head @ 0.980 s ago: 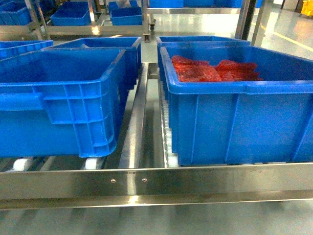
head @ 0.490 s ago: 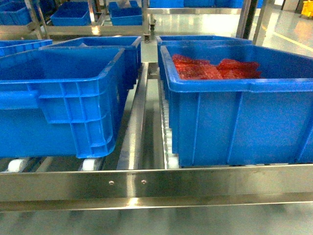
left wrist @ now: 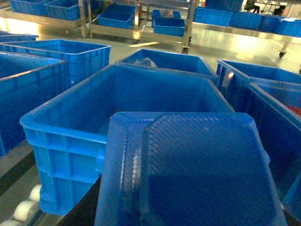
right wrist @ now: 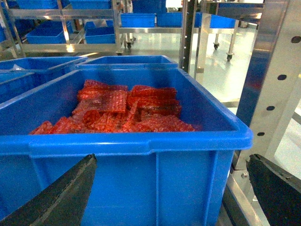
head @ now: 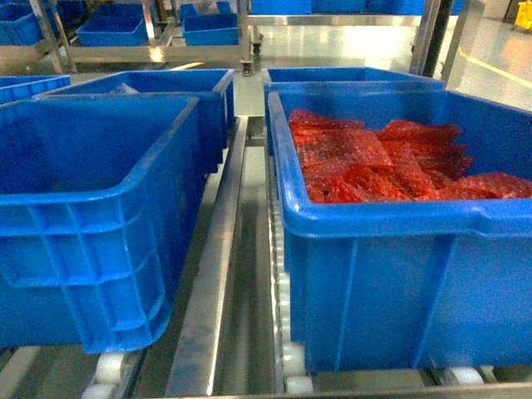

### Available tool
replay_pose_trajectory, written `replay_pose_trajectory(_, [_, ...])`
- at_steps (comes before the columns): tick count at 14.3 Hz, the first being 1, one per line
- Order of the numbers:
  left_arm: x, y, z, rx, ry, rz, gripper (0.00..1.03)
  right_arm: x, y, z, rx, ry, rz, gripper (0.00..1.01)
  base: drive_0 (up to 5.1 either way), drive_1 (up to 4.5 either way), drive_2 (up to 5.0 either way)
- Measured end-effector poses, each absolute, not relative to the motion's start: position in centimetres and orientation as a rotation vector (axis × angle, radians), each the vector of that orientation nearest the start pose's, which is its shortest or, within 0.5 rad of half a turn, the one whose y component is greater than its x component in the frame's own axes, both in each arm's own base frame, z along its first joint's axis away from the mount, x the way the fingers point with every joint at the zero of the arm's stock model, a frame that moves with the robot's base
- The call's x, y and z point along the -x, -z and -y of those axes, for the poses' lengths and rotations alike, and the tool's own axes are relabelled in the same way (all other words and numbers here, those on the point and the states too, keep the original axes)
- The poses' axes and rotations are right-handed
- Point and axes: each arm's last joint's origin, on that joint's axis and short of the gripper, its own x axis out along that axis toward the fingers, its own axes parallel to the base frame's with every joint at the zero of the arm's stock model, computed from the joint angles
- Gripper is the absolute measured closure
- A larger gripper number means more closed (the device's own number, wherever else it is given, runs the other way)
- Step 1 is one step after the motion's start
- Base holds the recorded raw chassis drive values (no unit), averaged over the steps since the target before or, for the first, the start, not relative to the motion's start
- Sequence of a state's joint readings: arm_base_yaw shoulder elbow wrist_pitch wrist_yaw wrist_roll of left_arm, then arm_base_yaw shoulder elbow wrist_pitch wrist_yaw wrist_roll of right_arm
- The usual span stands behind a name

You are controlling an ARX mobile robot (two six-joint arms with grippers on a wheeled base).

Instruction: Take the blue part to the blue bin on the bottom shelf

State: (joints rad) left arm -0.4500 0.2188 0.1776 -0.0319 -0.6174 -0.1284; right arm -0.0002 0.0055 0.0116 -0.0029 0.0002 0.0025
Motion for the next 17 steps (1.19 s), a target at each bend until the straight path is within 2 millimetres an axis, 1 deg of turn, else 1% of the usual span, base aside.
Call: replay_pose_trajectory(17, [-9.81,-20.39,2.88,0.09,-0.171,-0.053,0.6,-9.73,-16.66,0.0,-0.002,0.0,0.001,0.03,0.1,4.26,-4.1])
